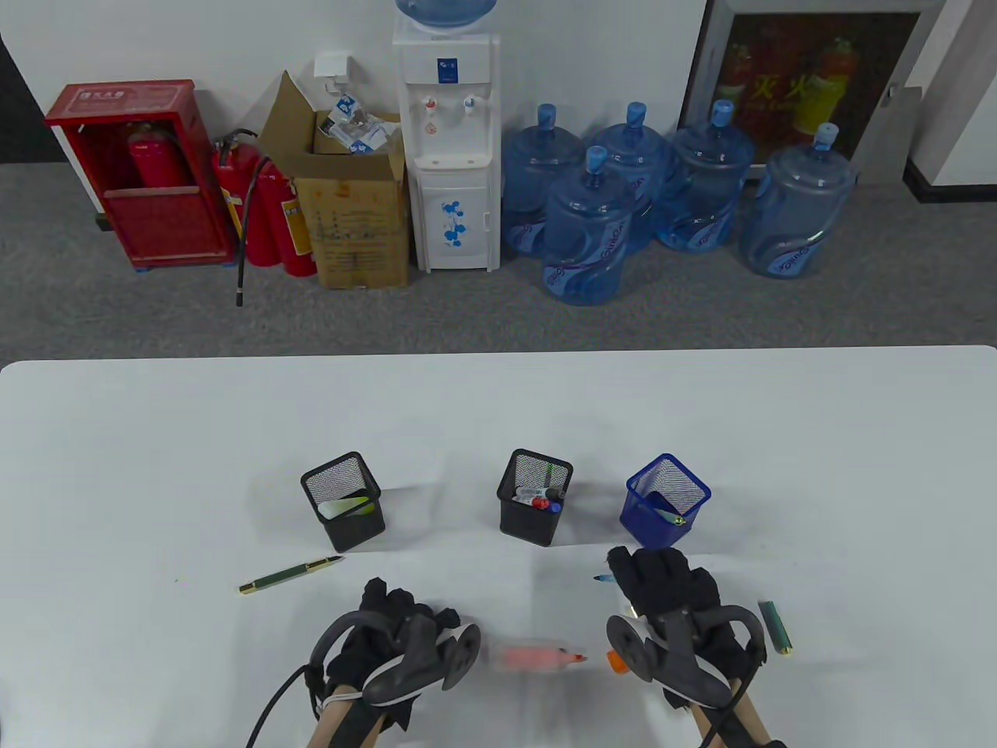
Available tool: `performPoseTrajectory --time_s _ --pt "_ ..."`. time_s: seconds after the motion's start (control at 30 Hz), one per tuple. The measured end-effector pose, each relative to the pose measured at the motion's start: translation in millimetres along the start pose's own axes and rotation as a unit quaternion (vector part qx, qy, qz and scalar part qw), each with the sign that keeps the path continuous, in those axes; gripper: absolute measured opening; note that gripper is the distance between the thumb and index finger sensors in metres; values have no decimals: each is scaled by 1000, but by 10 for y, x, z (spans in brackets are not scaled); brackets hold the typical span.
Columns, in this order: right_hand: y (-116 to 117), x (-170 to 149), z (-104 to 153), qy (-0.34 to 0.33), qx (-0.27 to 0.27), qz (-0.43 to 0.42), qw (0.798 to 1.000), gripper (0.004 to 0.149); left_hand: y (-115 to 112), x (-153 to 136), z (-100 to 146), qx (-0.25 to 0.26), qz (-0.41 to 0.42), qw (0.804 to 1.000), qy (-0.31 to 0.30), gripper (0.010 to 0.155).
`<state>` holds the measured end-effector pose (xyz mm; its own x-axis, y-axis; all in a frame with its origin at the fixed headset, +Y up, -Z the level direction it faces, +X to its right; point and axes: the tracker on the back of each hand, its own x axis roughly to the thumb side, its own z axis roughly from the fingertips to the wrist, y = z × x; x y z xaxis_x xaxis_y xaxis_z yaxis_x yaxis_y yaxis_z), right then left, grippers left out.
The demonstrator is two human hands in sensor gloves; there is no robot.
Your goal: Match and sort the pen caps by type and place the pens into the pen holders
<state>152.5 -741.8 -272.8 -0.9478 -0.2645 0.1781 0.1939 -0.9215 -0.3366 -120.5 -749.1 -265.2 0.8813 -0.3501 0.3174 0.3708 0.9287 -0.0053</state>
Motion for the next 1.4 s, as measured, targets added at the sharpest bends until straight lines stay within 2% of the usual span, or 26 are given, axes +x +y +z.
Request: performPoseTrajectory --time_s 0.1,0.2,0.33,0.47,0.5,0.67,0.77,0.83,0.93,1.13,1.4 --pt "-5 9 -2 -2 0 -2 1000 57 -6 21 -16 -7 10 1000 3 65" --pt "-30 28 -4 -6 -7 -4 1000 60 -24 32 -22 -9 8 1000 2 69" --pt "-90 74 4 -16 -27 -12 999 63 71 -103 20 29 77 996 18 64" --pt "-179 160 12 -34 -54 -27 998 61 233 -256 108 90 228 969 29 55" --pt "-204 194 20 -40 -57 -29 997 60 274 -287 140 128 264 955 39 55" --pt "-322 435 68 -81 -79 -28 993 59 373 -314 204 214 317 920 84 58" --pt "-371 566 91 -102 -93 -24 990 58 335 -275 164 185 370 907 80 56" --pt "-390 625 102 -110 -96 -31 989 58 289 -233 127 153 390 906 63 54" --pt "-400 692 112 -121 -93 -35 988 58 245 -189 93 148 380 911 64 53" --pt "-389 789 118 -134 -87 -47 986 58 223 -163 75 155 417 892 84 53" --pt "-400 875 127 -136 -92 -67 984 58 179 -87 43 148 419 890 96 54"
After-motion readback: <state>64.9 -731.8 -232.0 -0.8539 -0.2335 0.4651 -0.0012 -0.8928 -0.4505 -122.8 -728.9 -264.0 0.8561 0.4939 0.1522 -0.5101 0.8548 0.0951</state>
